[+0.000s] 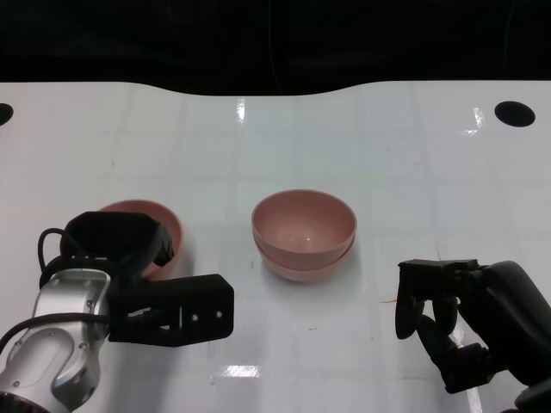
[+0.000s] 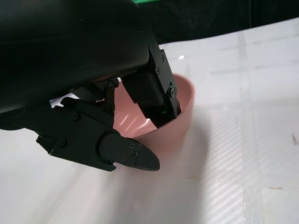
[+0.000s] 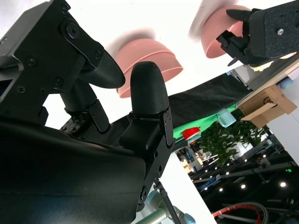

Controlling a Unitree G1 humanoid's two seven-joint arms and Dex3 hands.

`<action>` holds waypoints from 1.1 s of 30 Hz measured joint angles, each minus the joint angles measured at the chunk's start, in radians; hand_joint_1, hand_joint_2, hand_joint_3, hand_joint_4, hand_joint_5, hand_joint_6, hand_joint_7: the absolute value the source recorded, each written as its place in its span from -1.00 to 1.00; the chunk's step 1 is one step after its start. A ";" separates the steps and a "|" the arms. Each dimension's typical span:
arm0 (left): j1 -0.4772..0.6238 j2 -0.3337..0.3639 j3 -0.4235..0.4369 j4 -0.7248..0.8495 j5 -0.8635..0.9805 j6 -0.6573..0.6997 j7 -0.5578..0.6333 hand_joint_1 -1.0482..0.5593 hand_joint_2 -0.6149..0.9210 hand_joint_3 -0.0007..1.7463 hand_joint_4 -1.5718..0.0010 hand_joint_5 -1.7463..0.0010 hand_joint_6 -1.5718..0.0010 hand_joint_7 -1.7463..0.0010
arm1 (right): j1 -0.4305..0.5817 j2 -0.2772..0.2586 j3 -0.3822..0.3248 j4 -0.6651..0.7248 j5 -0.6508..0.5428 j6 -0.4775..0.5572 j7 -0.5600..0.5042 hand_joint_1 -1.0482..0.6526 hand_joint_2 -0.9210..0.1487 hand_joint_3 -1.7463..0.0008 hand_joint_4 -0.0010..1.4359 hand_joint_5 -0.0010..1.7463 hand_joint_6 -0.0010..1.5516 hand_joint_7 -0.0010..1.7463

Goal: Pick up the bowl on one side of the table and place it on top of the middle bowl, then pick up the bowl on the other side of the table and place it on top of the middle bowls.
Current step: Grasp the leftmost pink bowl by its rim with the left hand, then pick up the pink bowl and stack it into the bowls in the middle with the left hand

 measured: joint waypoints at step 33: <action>-0.003 0.094 0.015 -0.287 -0.031 -0.051 0.019 0.01 0.99 -0.81 -0.09 -1.00 0.22 -0.95 | 0.000 0.000 0.000 0.001 0.000 -0.003 0.000 0.13 0.46 -0.90 0.34 1.00 0.03 0.78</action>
